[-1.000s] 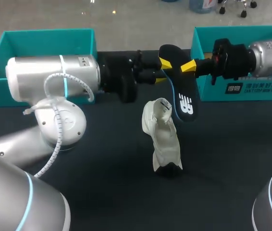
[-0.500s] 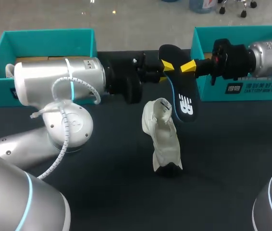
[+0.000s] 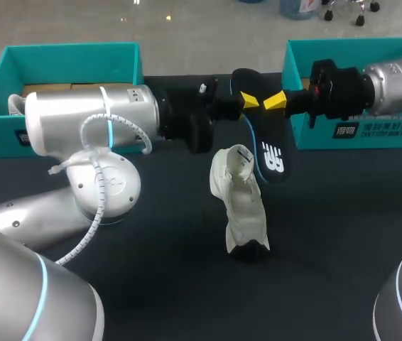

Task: Take the shoe out of the shoebox, open the shoe tongue, remove and reinsert the insole, then place the shoe into the shoebox

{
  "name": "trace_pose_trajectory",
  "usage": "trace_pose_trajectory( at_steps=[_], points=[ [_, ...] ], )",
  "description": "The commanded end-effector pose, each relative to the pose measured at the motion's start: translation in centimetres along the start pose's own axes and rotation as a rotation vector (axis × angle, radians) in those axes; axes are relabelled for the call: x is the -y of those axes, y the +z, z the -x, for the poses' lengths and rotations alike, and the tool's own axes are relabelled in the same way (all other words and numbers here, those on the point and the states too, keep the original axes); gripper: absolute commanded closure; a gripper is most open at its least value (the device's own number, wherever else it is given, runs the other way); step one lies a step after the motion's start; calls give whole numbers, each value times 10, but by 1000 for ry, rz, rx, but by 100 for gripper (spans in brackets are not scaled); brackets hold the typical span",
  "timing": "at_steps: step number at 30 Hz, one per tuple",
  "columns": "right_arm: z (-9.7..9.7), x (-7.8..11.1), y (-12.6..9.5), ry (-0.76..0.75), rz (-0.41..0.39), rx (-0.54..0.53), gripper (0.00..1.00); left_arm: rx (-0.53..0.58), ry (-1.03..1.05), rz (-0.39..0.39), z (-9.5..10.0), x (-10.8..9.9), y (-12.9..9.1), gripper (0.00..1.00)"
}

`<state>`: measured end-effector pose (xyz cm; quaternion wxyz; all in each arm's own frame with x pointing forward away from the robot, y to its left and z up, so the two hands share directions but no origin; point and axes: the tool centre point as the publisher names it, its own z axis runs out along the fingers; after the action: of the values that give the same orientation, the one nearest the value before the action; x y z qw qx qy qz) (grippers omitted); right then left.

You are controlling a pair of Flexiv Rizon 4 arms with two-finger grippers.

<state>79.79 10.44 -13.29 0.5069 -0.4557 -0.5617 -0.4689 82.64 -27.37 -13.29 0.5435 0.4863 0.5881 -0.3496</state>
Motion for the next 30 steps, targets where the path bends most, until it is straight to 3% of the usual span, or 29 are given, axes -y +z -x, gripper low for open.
trace_pose_trajectory(
  at_steps=[1,4,5,6,19,30],
  points=[
    [1,-1,2,-1,1,0,100,1,-1,-1,0,2,3,100],
    [1,-1,1,-2,6,-3,99,-2,-5,-3,0,2,1,100],
    [1,-1,0,-3,9,-3,67,-4,-7,-3,-1,2,0,100],
    [2,-2,-1,-3,14,0,1,-6,-12,-1,-1,2,0,100],
    [20,-7,-50,-19,171,137,0,-27,-93,-6,-3,0,-11,100],
    [20,-7,-50,-19,171,137,0,-10,-116,13,3,1,-11,100]
  ],
)
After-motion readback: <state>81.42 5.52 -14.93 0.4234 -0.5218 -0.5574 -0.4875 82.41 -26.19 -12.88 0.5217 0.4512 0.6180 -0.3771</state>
